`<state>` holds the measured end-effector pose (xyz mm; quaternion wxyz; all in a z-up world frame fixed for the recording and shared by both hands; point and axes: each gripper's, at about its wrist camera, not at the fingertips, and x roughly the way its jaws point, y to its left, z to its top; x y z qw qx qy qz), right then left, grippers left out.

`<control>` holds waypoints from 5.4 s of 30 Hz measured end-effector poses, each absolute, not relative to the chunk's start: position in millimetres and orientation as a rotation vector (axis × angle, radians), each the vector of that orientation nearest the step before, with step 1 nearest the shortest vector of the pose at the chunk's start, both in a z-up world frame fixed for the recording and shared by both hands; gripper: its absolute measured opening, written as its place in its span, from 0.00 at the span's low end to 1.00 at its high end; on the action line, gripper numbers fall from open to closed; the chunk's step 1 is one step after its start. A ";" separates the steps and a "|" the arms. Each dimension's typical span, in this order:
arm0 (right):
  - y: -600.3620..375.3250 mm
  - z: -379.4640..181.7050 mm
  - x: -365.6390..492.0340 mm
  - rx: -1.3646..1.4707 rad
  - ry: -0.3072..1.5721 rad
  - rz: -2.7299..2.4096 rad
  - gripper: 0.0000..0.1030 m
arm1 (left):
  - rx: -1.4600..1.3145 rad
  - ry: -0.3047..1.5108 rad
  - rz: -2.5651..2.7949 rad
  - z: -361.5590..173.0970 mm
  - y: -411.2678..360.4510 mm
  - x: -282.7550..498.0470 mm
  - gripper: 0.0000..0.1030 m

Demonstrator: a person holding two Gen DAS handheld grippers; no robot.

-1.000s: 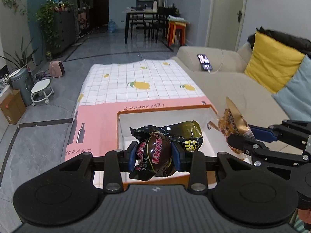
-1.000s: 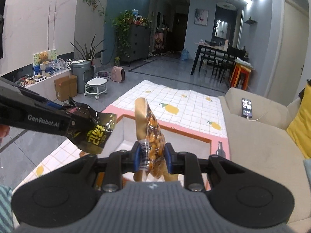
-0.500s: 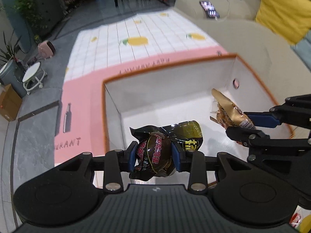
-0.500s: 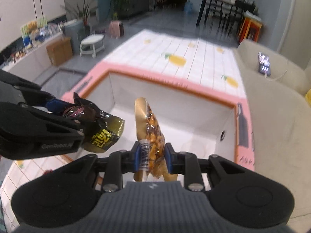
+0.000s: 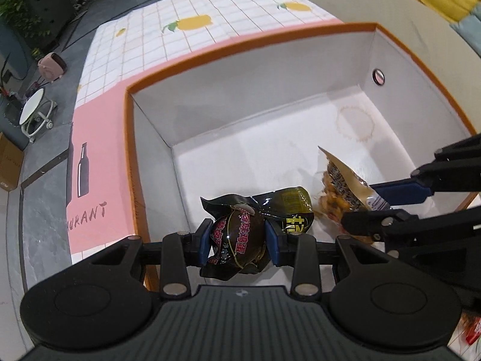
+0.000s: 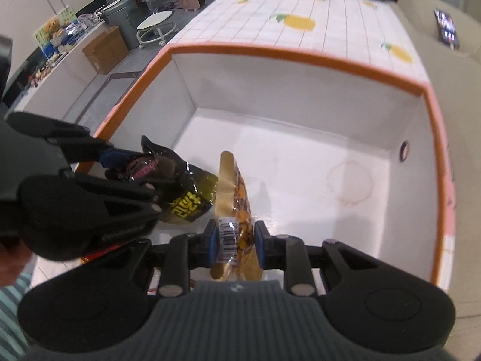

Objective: Organize snacks
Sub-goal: 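Open both grippers to drop the snacks into the box, then withdraw, then grasp the clear greens bag with the left gripper while the right grasps the Mimi bag, then lift both bags and carry them over the orange box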

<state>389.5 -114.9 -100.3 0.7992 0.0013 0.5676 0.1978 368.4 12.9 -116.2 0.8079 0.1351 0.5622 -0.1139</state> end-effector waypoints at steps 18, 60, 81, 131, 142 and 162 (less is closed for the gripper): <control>-119.9 -111.6 400.3 0.212 1.335 0.412 0.29 | 0.309 1.190 -0.203 -105.9 17.0 365.4 0.49; -163.1 9.8 211.4 0.113 0.865 0.289 0.61 | 0.027 0.846 -0.116 18.1 61.1 192.9 0.65; -164.2 -76.1 179.5 0.136 1.010 0.186 0.68 | -0.068 1.047 -0.006 -70.7 76.5 164.3 0.69; -146.8 -118.1 243.8 0.035 1.052 0.255 0.49 | -0.087 1.128 0.044 -98.7 73.5 194.9 0.47; -158.7 -59.8 214.1 0.038 1.004 0.261 0.49 | -0.095 1.061 -0.023 -44.1 65.2 166.5 0.47; -167.9 29.8 213.2 -0.027 0.866 0.337 0.49 | -0.052 0.872 -0.199 34.9 37.4 204.4 0.47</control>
